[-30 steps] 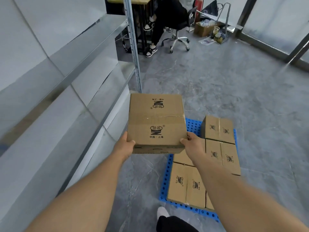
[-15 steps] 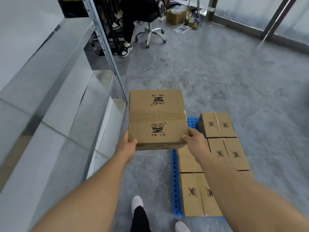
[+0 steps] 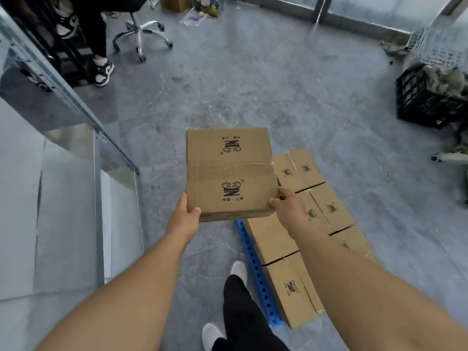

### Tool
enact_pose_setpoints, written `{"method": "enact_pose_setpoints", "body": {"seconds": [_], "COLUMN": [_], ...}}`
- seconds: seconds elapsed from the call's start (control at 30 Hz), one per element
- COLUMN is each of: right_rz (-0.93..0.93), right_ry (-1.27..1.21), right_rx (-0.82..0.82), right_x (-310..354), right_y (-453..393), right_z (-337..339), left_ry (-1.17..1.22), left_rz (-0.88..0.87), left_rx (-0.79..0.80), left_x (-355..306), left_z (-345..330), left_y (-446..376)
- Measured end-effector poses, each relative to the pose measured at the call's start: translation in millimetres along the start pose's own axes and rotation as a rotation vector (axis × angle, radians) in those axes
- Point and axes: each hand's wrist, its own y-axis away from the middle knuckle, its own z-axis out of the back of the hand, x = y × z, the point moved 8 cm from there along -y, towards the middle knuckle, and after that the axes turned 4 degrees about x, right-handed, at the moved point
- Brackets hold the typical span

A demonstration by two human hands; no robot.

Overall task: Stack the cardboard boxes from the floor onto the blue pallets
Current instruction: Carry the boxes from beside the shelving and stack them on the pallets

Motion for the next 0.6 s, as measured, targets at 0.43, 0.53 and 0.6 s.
{"method": "enact_pose_setpoints", "body": {"seconds": [0.43,0.53,0.6], "right_rz": [-0.318,-0.416,-0.473], "right_ry": [-0.306,-0.376,-0.393], "right_rx": [-0.105,-0.146,-0.183], "right_x": [-45.5,-65.9,-79.0], "right_y": [-124.8,-146.0,-162.5], "right_z": [-16.0,-30.8,-41.1], "left_ry": [-0.327,-0.388,-0.415], "left_rz": [0.017,-0.009,-0.028], "left_rx": [0.205,0.287,0.344], "left_x": [-72.9,-81.7,-84.6], "left_z": [-49.6,-66.7,-80.3], "left_y": [-188.8,-228.8,-258.6]}}
